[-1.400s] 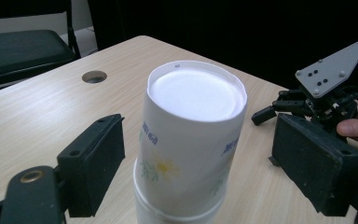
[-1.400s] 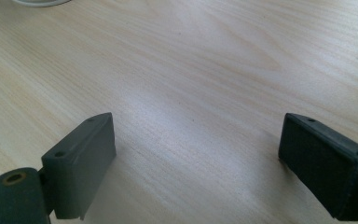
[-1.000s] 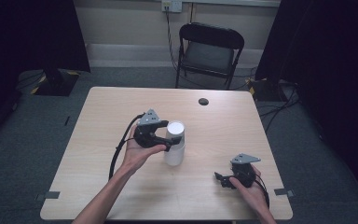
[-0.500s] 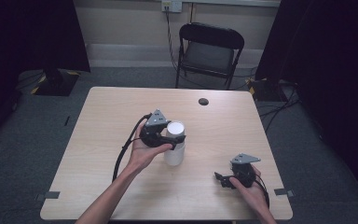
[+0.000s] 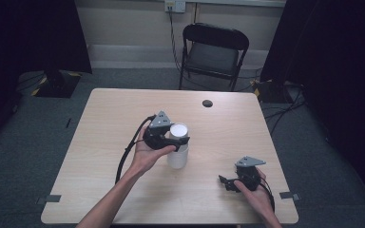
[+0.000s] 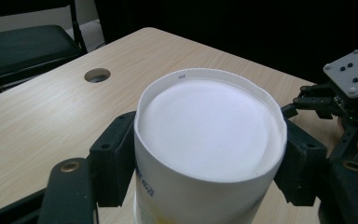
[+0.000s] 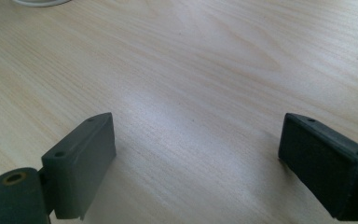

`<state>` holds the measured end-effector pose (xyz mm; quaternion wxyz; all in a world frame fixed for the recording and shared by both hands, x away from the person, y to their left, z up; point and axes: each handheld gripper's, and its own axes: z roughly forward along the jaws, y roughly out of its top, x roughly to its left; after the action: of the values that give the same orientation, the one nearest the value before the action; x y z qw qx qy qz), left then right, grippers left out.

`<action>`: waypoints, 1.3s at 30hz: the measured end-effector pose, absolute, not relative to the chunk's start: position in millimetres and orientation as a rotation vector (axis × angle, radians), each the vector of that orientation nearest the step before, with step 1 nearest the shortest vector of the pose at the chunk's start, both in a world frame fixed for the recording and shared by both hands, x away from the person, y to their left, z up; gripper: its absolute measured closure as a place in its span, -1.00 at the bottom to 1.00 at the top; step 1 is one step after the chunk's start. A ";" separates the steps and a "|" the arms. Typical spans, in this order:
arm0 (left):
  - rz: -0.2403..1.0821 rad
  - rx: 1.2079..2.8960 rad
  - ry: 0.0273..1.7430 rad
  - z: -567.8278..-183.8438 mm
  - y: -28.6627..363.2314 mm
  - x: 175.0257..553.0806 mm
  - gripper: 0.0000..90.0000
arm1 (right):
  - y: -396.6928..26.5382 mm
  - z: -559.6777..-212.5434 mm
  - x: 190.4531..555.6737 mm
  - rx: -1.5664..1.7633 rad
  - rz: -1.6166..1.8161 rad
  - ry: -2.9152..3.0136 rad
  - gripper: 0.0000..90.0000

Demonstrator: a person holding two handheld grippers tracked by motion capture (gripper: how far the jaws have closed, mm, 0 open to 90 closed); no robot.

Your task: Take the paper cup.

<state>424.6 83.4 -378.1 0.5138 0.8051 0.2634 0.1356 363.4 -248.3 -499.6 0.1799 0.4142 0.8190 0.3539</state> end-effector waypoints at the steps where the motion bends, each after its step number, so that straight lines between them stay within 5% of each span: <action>1: 0.326 1.935 0.633 -378.1 83.4 424.6 -0.29 | -248.3 -499.6 363.4 1.171 1.000 2.314 -0.77; 39: 0.343 1.819 0.605 -333.0 92.3 414.4 -0.27 | -248.3 -499.6 363.4 1.170 1.000 2.315 -0.77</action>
<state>414.4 92.3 -333.0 0.5622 0.7725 0.2567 0.1456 363.4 -248.3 -499.6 0.1801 0.4141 0.8191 0.3538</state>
